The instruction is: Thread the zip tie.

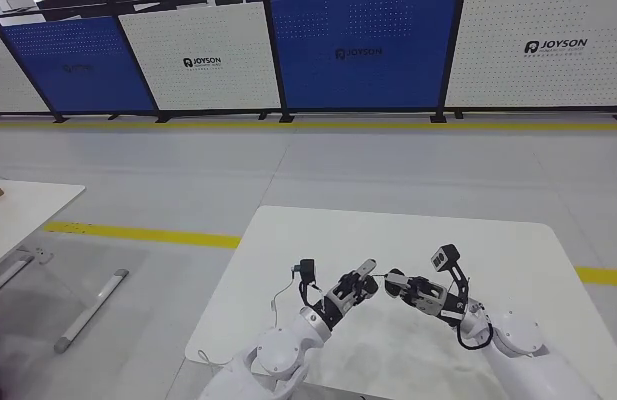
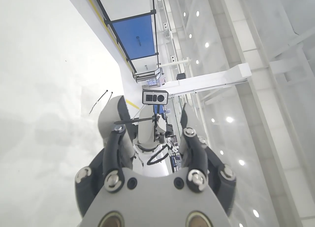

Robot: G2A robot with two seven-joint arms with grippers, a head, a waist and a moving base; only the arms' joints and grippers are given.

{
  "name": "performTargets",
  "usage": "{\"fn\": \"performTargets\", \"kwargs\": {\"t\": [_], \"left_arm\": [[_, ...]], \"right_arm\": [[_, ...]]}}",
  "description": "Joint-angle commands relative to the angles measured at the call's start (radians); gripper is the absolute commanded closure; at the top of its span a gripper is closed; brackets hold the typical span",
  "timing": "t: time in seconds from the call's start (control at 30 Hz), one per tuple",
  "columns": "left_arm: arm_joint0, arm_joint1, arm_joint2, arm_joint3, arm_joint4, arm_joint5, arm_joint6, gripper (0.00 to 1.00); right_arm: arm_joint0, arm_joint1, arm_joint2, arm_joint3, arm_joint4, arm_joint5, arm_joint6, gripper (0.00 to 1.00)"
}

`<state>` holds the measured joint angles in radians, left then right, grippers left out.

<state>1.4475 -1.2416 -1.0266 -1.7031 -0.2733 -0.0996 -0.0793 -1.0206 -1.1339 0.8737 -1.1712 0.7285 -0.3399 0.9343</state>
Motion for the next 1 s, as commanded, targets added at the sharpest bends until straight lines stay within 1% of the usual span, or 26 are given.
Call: {"fn": "performTargets", "kwargs": {"t": [0.0, 0.1, 0.23, 0.27, 0.3, 0.37, 0.4, 0.43, 0.7, 0.97], "left_arm": [[-0.001, 0.0, 0.002, 0.0, 0.004, -0.001, -0.005, 0.0], [0.002, 0.001, 0.008, 0.006, 0.04, -0.021, -0.022, 0.0], [-0.002, -0.001, 0.007, 0.018, 0.028, -0.036, -0.021, 0.0], [-0.003, -0.002, 0.006, 0.021, 0.02, -0.039, -0.017, 0.5], [-0.004, -0.002, 0.005, 0.023, 0.017, -0.04, -0.017, 0.63], [-0.005, -0.003, 0.004, 0.026, 0.014, -0.043, -0.017, 0.8], [-0.005, -0.003, 0.004, 0.027, 0.014, -0.043, -0.017, 0.95], [-0.005, -0.003, 0.004, 0.029, 0.016, -0.044, -0.017, 1.0], [-0.007, -0.005, 0.009, 0.037, 0.035, -0.048, -0.024, 1.0], [-0.003, -0.005, 0.007, 0.034, 0.05, -0.055, -0.024, 1.0]], "right_arm": [[-0.009, -0.001, 0.002, -0.014, -0.009, 0.008, -0.024, 1.0], [-0.02, -0.001, 0.012, -0.031, -0.034, 0.019, -0.05, 1.0], [-0.024, -0.001, 0.017, -0.039, -0.046, 0.033, -0.055, 1.0], [-0.024, -0.001, 0.017, -0.039, -0.046, 0.033, -0.055, 1.0], [-0.024, -0.001, 0.017, -0.039, -0.046, 0.033, -0.055, 1.0], [-0.024, -0.001, 0.017, -0.039, -0.046, 0.033, -0.055, 1.0], [-0.024, -0.001, 0.017, -0.039, -0.046, 0.033, -0.055, 1.0], [-0.024, -0.001, 0.017, -0.039, -0.046, 0.033, -0.055, 1.0], [-0.024, -0.001, 0.017, -0.039, -0.046, 0.033, -0.055, 1.0], [-0.024, -0.001, 0.017, -0.039, -0.046, 0.033, -0.055, 1.0]]}}
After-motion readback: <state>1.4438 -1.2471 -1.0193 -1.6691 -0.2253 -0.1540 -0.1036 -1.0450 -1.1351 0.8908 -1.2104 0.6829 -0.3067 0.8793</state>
